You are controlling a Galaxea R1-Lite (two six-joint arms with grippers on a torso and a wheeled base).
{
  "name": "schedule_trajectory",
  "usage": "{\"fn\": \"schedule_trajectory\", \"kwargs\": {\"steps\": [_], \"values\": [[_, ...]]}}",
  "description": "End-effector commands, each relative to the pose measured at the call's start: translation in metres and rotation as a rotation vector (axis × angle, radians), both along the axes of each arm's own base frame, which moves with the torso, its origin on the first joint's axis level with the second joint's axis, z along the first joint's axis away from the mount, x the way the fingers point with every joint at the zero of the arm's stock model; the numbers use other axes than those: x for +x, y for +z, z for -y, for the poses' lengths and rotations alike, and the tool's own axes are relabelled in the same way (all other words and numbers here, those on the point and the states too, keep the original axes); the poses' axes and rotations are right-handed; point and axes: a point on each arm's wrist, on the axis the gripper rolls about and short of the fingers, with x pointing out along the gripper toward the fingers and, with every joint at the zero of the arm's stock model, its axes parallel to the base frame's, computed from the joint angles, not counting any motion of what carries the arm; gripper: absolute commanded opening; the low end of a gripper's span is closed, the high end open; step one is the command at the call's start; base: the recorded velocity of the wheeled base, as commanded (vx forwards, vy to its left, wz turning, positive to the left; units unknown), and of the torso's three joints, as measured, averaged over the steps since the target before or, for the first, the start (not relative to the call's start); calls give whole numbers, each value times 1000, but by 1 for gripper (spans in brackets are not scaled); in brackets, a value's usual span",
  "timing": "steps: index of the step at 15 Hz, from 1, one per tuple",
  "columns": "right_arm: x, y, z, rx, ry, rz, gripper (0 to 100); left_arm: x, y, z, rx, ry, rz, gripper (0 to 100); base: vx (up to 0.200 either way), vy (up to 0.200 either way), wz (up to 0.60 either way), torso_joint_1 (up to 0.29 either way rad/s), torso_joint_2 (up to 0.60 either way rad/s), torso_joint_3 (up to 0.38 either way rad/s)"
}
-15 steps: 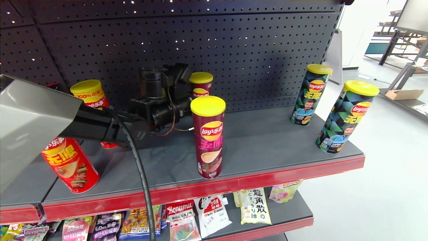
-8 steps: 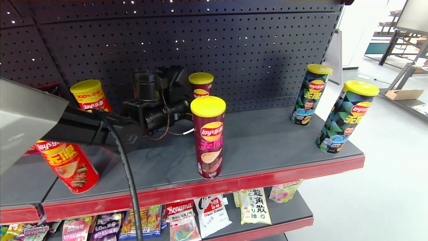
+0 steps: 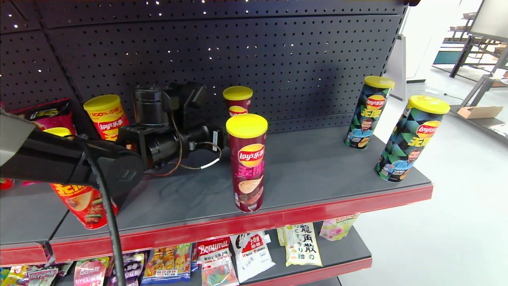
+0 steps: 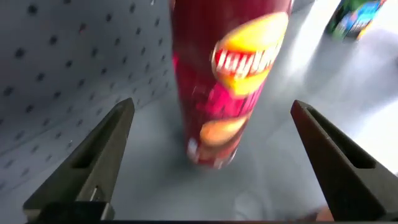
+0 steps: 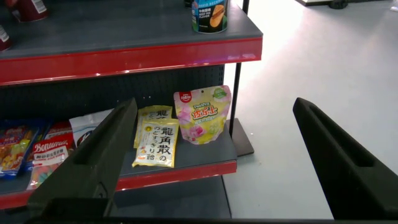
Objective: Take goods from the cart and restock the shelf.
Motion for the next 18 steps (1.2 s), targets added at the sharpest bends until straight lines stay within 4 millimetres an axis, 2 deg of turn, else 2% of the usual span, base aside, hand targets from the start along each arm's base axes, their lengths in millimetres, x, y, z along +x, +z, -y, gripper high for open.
{"fn": "schedule_trajectory", "kwargs": {"steps": [1,3,8,12,13,14,15,17,18], "values": [[0,0,0,0,0,-1,100,-15,3,-14,23,14,3,100,0,0,0,0,0,0],[0,0,0,0,0,-1,100,-29,3,-27,62,29,4,100,0,0,0,0,0,0],[0,0,0,0,0,-1,100,-112,22,-64,107,41,-22,100,0,0,0,0,0,0],[0,0,0,0,0,-1,100,-183,49,-92,85,-8,-13,100,0,0,0,0,0,0],[0,0,0,0,0,-1,100,-216,54,-104,58,-39,37,100,0,0,0,0,0,0],[0,0,0,0,0,-1,100,-229,57,-109,49,-37,60,100,0,0,0,0,0,0],[0,0,0,0,0,-1,100,-254,65,-121,34,-9,102,100,0,0,0,0,0,0],[0,0,0,0,0,-1,100,-270,73,-136,-6,141,152,100,0,0,0,0,0,0],[0,0,0,0,0,-1,100,-282,75,-148,-86,291,159,100,0,0,0,0,0,0]]}}
